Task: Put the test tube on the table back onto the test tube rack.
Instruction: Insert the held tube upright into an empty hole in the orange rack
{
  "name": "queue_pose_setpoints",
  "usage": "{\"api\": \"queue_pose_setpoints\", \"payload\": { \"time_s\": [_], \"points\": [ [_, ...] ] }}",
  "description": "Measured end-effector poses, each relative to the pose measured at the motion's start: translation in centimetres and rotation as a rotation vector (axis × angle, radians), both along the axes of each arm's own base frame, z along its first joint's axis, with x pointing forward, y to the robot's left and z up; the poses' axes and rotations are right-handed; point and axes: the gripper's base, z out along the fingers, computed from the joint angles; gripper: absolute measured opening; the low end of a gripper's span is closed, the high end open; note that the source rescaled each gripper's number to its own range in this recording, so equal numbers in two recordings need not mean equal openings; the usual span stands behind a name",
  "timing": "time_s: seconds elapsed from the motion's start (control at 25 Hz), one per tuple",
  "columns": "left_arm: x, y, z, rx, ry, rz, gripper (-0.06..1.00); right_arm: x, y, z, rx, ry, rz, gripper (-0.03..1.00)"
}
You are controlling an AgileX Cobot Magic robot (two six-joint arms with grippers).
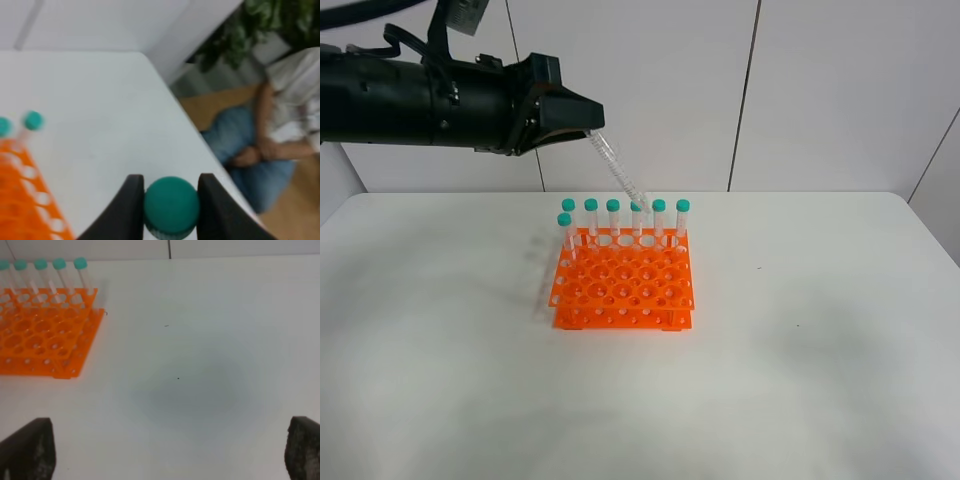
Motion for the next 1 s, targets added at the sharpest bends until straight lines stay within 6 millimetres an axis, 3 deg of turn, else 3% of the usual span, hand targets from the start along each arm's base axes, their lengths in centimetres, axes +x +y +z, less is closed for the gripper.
{"api": "queue_pose_setpoints", "payload": {
  "time_s": [0.36, 0.6, 0.92, 1.0],
  "points": [
    [-2.0, 2.4, 2.5, 0.368, -0.244, 0.113, 0.00, 0.0, 0.0, 0.0, 0.000, 0.000, 0.000, 1.00],
    [-3.1, 0.9, 2.0, 0.553, -0.275, 0.099, 0.00, 0.0, 0.0, 0.0, 0.001, 0.000, 0.000, 1.00],
    [0.0, -0.6, -1.8, 0.649, -0.159, 0.114, 0.00, 0.0, 0.0, 0.0, 0.001, 0.000, 0.000, 1.00],
    [1.1, -1.2, -1.9, 0.651, -0.156, 0.114, 0.00, 0.0, 0.0, 0.0, 0.002, 0.000, 0.001, 1.00]
  ]
}}
